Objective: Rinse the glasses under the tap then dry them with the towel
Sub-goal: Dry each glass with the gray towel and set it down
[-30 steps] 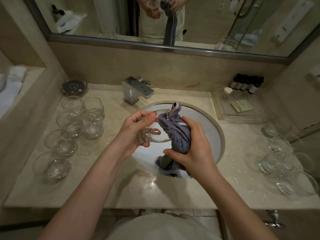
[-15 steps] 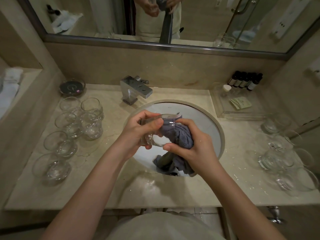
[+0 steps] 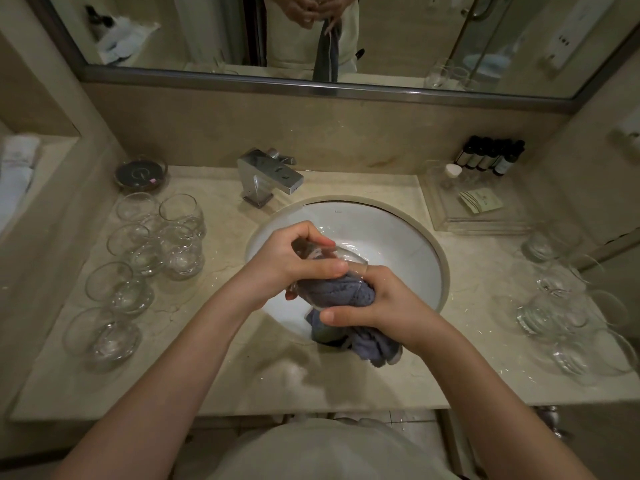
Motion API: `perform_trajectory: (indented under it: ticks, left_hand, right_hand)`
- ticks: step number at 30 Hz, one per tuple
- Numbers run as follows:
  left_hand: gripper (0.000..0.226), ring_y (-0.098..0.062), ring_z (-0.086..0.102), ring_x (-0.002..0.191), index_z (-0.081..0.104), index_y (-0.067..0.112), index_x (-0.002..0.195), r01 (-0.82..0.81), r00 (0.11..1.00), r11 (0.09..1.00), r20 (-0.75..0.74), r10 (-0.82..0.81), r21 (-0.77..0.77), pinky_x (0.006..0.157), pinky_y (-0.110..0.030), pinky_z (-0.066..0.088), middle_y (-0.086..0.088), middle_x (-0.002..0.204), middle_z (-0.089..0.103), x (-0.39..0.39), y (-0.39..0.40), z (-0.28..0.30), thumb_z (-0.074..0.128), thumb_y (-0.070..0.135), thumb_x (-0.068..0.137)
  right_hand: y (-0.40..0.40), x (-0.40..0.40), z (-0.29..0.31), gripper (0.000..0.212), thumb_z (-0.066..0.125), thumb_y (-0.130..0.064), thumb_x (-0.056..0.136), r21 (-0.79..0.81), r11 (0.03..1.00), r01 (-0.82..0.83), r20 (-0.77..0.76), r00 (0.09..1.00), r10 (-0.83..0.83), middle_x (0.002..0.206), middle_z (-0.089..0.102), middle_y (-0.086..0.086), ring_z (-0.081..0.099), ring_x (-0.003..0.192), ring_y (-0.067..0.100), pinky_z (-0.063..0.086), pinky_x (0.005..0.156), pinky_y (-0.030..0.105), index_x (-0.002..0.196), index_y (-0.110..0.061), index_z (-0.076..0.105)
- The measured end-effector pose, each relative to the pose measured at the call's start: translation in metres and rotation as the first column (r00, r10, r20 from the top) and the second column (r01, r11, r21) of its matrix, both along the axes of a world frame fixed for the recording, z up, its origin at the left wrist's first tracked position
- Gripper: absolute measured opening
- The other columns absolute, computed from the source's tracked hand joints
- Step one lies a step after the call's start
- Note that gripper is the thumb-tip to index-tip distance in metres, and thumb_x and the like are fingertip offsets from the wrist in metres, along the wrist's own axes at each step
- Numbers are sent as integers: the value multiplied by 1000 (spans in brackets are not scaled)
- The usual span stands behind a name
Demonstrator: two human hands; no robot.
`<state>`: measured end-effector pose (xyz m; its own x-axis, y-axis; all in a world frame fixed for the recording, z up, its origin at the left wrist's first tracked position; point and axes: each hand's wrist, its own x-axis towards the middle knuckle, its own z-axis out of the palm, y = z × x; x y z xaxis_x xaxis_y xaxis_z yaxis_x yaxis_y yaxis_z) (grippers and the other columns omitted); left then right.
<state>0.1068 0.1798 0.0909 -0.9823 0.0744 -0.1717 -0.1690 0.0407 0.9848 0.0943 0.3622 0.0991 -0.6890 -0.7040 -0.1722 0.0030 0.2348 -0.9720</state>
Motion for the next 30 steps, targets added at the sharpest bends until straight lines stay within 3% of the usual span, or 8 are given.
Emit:
perform_trajectory:
  ticks: [4, 7, 11, 14, 20, 22, 26, 30]
  left_hand:
    - [53, -15, 59, 68, 63, 22, 85, 45, 999, 994, -21, -48, -102, 38, -27, 41, 12, 76, 70, -2, -3, -2, 81, 48, 42]
    - [53, -13, 63, 74, 64, 25, 87, -29, 1000, 988, -1, 29, -151, 60, -47, 52, 5, 88, 70, -4, -2, -3, 81, 54, 45]
    - [70, -12, 64, 67, 63, 18, 100, -125, 953, 980, 255, 162, -153, 50, -27, 46, 5, 88, 68, -7, 1, -4, 68, 77, 63]
    - [62, -7, 51, 48, 62, 14, 92, -140, 949, 980, 262, 174, -141, 42, -20, 35, 5, 72, 62, -11, 3, -6, 71, 66, 59]
    - [39, -2, 42, 45, 59, 20, 85, -102, 993, 994, 58, 103, -34, 39, -15, 27, 14, 59, 54, -11, 0, -8, 75, 43, 58]
    - [44, -2, 49, 51, 62, 24, 88, -103, 994, 995, 20, 103, -13, 42, -16, 31, 16, 65, 59, -9, 0, -10, 73, 49, 53]
    - [54, -14, 68, 88, 68, 27, 100, -227, 952, 957, 249, 178, 182, 71, -30, 50, 7, 91, 73, -6, 7, -17, 82, 53, 54]
    - [32, -19, 72, 80, 73, 12, 89, -337, 909, 899, 345, 234, 279, 71, -28, 53, -6, 82, 74, 0, 31, -18, 81, 38, 71]
  right_hand:
    - [0, 4, -14, 40, 72, 7, 74, -85, 996, 41, 147, 989, -28, 98, 74, 3, 70, 96, 19, 52, 85, 24, 110, -9, 68]
    - [-3, 9, -23, 44, 71, 2, 70, -140, 973, 185, 210, 966, -153, 101, 73, 11, 69, 97, 23, 54, 88, 29, 113, -6, 67]
    - [-12, 15, -30, 54, 74, 4, 77, -117, 949, 294, 91, 954, -285, 111, 73, 3, 69, 103, 15, 52, 90, 24, 127, -16, 62]
    - [-16, 18, -33, 53, 75, -2, 79, -117, 937, 329, 84, 943, -321, 109, 73, 2, 70, 100, 18, 53, 90, 31, 128, -17, 62]
    - [-18, 16, -34, 64, 84, -14, 63, -314, 873, 374, 573, 808, -140, 99, 70, 12, 66, 82, 25, 57, 81, 35, 122, -8, 60]
    - [-19, 18, -36, 66, 87, -19, 58, -357, 841, 406, 616, 779, -115, 104, 68, 17, 65, 85, 29, 57, 84, 36, 118, -8, 61]
    - [-26, 23, -35, 60, 69, -12, 77, -302, 837, 456, 392, 860, -327, 123, 67, 7, 65, 109, 22, 52, 96, 36, 134, -19, 54]
    - [-36, 25, -39, 55, 68, -18, 79, -247, 849, 467, 222, 880, -420, 115, 70, 2, 66, 108, 18, 51, 98, 42, 132, -19, 56]
